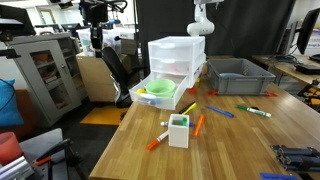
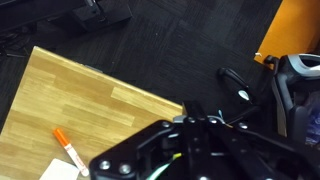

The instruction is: Close the middle drawer of the cabinet on the table

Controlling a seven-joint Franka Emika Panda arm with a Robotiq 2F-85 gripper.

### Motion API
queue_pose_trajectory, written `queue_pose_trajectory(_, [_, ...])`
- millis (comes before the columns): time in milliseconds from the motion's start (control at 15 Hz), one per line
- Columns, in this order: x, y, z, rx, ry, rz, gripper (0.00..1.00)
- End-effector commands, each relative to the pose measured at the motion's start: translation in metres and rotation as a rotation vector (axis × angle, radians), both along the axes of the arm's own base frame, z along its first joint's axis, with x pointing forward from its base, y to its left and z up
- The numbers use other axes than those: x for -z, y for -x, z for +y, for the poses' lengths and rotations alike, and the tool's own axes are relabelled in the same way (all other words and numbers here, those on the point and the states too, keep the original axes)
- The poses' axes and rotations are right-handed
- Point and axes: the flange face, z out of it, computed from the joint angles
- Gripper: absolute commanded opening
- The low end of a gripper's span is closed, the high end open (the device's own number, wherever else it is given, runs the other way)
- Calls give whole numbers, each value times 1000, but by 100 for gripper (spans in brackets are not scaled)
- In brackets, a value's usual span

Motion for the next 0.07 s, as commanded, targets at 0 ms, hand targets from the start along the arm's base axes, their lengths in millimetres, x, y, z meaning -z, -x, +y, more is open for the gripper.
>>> queue_pose_trajectory(0, [0, 0, 0, 0, 0, 1, 1])
